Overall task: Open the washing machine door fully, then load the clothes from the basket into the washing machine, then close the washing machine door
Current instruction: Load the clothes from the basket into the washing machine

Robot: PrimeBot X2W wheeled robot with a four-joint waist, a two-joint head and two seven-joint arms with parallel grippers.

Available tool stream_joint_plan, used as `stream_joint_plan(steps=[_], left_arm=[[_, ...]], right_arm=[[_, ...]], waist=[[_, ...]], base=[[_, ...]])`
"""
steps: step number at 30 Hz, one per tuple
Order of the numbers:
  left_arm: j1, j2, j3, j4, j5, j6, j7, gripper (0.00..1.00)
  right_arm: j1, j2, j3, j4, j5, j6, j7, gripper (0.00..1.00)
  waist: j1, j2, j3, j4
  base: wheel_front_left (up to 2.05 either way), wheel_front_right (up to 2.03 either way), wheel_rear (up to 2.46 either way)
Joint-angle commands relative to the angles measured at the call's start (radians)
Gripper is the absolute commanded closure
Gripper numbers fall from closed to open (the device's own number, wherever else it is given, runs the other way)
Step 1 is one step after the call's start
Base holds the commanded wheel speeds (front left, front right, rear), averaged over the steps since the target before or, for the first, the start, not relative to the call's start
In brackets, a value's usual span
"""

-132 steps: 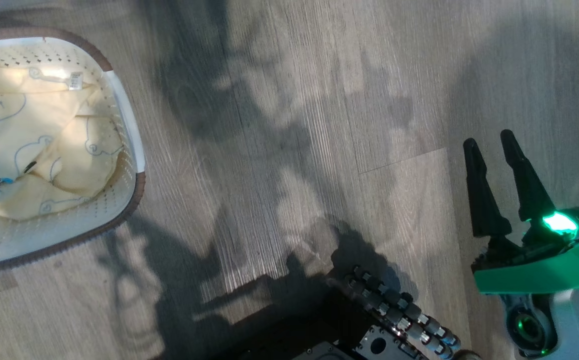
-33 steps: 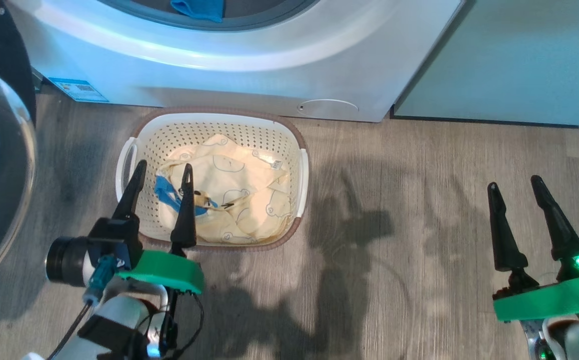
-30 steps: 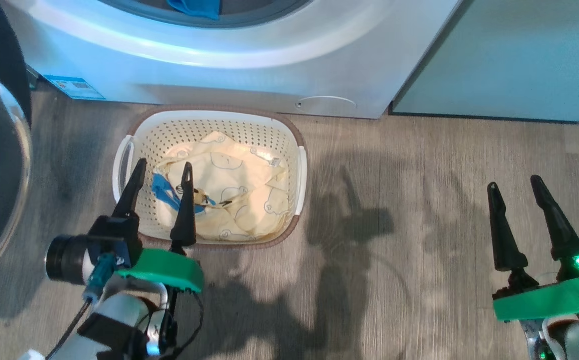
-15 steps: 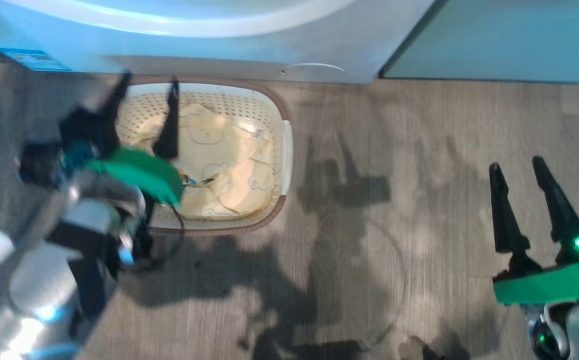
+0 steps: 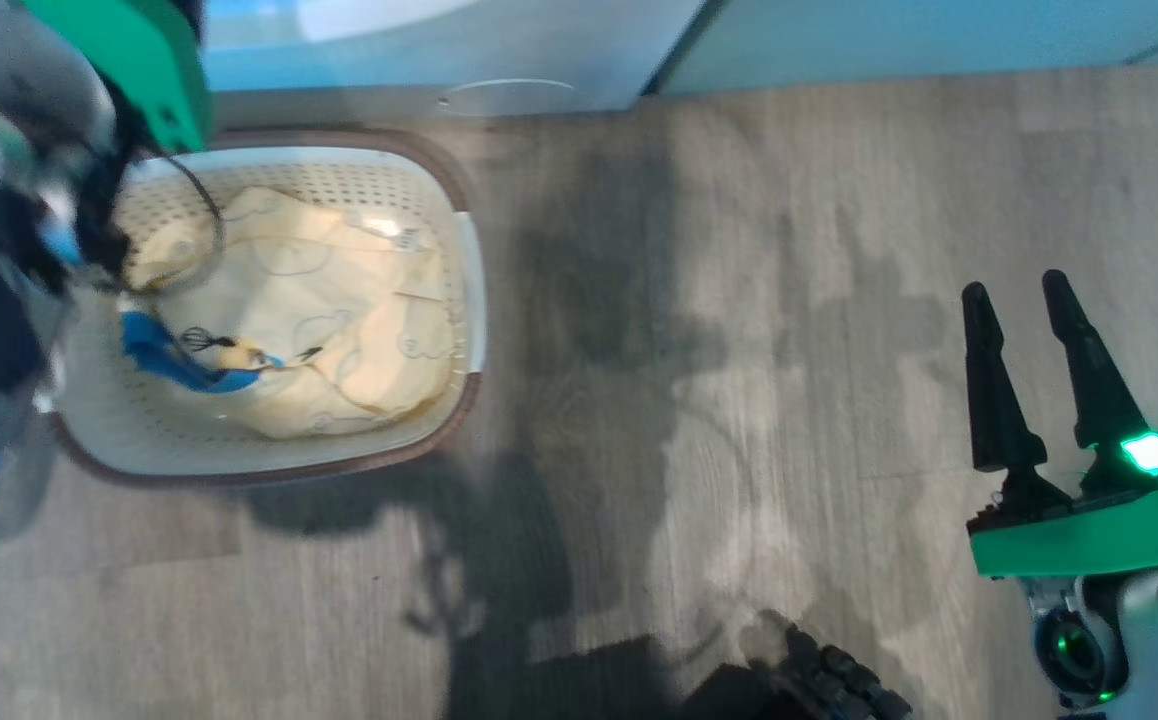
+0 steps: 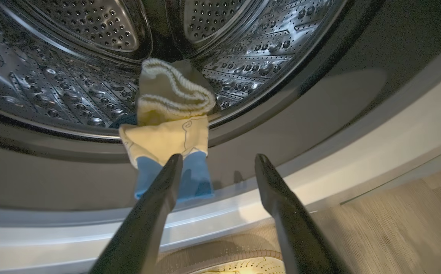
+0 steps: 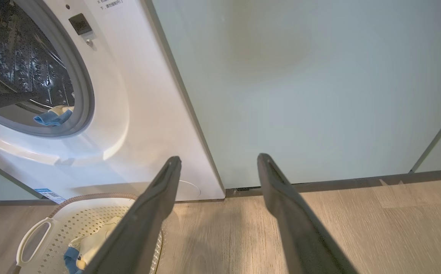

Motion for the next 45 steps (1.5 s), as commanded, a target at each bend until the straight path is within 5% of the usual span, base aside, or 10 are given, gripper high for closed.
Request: stream_joint_plan(steps=[1, 11, 21, 22, 23, 24, 32, 43, 45], left_arm=[[-0.068, 0.061, 0.040, -0.007, -0.015, -0.012, 0.048, 0.00], [-0.268, 0.148, 0.020, 0.155, -0.023, -0.051, 0.309, 0.00], [-0.330, 0.199, 0.002, 0.210, -0.007, -0.035, 0.446, 0.00], [-0.332, 0.208, -0.008, 0.206, 0.010, -0.034, 0.446, 0.49], [-0.333, 0.213, -0.015, 0.204, 0.019, -0.032, 0.452, 0.81], [-0.334, 0.215, -0.019, 0.202, 0.022, -0.030, 0.459, 1.00], [-0.378, 0.213, -0.031, 0.159, 0.024, -0.038, 0.477, 1.00], [-0.376, 0.289, 0.010, -0.006, 0.119, 0.009, 0.246, 1.00], [-0.475, 0.319, 0.007, 0.069, 0.141, -0.052, 0.206, 1.00]], right_arm=[[-0.004, -0.017, 0.026, -0.022, 0.017, -0.003, -0.007, 0.00], [-0.022, -0.017, 0.075, -0.011, 0.090, -0.003, -0.007, 0.00], [-0.022, -0.017, 0.096, -0.008, 0.126, -0.003, -0.007, 0.00], [-0.023, -0.017, 0.097, -0.008, 0.128, -0.003, -0.007, 0.00], [-0.024, -0.017, 0.098, -0.008, 0.131, -0.003, -0.007, 0.00], [-0.026, -0.017, 0.099, -0.010, 0.134, -0.003, -0.007, 0.00], [-0.035, -0.017, 0.103, -0.016, 0.146, -0.003, -0.007, 0.00], [-0.046, -0.017, 0.126, -0.032, 0.178, -0.003, -0.007, 0.00], [-0.049, -0.017, 0.141, -0.040, 0.194, -0.003, -0.007, 0.00]], waist=[[-0.0002, 0.0000, 0.022, -0.033], [-0.0002, 0.0000, 0.068, -0.132], [-0.0002, 0.0000, 0.095, -0.181], [-0.0002, 0.0000, 0.096, -0.183], [-0.0002, 0.0000, 0.097, -0.185], [-0.0002, 0.0000, 0.098, -0.186], [-0.0002, 0.0000, 0.110, -0.185], [-0.0002, 0.0000, 0.166, -0.236], [-0.0002, 0.0000, 0.187, -0.260]], base=[[0.00, 0.00, 0.00], [0.00, 0.00, 0.00], [0.00, 0.00, 0.00], [0.00, 0.00, 0.00], [0.00, 0.00, 0.00], [0.00, 0.00, 0.00], [0.00, 0.00, 0.00], [0.00, 0.00, 0.00], [0.00, 0.00, 0.00]])
